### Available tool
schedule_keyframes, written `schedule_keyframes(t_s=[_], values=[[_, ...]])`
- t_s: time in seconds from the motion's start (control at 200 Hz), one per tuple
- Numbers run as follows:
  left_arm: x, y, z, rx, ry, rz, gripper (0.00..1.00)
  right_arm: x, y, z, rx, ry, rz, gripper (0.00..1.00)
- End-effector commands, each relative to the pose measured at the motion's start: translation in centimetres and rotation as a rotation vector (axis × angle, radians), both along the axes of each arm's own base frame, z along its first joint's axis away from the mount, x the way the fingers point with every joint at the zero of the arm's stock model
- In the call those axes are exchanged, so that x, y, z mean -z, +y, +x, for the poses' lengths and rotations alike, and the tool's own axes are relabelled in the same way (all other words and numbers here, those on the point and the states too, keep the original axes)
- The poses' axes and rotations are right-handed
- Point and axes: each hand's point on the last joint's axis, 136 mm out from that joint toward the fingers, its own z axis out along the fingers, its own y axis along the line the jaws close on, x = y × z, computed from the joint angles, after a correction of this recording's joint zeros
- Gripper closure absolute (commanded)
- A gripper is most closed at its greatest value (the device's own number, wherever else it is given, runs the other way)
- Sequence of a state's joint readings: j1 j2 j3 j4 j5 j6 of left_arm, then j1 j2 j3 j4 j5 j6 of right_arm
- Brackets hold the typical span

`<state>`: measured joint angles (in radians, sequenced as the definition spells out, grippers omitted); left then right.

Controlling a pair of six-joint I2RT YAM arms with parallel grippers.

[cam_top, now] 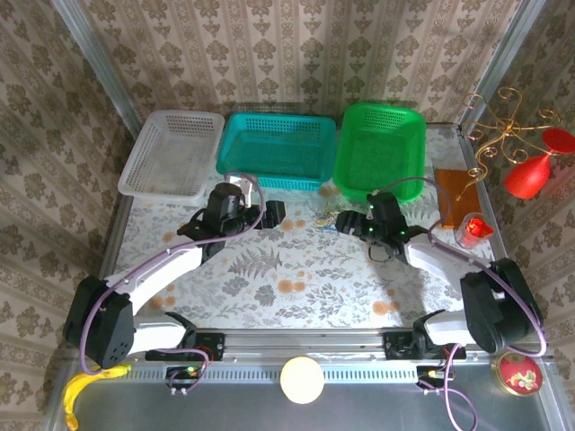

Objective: Untangle the cables

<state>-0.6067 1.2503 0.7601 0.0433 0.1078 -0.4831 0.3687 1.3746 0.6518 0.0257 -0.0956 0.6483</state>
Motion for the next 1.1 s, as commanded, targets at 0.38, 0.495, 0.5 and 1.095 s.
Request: schedule_keyframes(t_s=[0.38, 0.495, 0.5, 1.095], values=[[-1.4, 0.8, -0.5, -0.038, -0.039, 0.005, 0.0, 0.5, 13.9, 0.8, -0.325, -0.077, -0.033, 0.23], [-2.2, 2.3, -0.5, -0.095, -0.069, 0.019, 0.0, -0.1, 17.2, -1.8, -0.387, -0.08, 0.014, 0.23], [-2.3, 2.4, -0.5, -0.099, -0.071, 0.019, 0.0, -0.1, 17.3, -1.9, -0.388, -0.08, 0.016, 0.23], [-2.7, 5.2, -1.4, -0.171, -0.093, -0.017, 0.0, -2.0, 8.3, -6.7, -0.14, -0.044, -0.043, 0.3]])
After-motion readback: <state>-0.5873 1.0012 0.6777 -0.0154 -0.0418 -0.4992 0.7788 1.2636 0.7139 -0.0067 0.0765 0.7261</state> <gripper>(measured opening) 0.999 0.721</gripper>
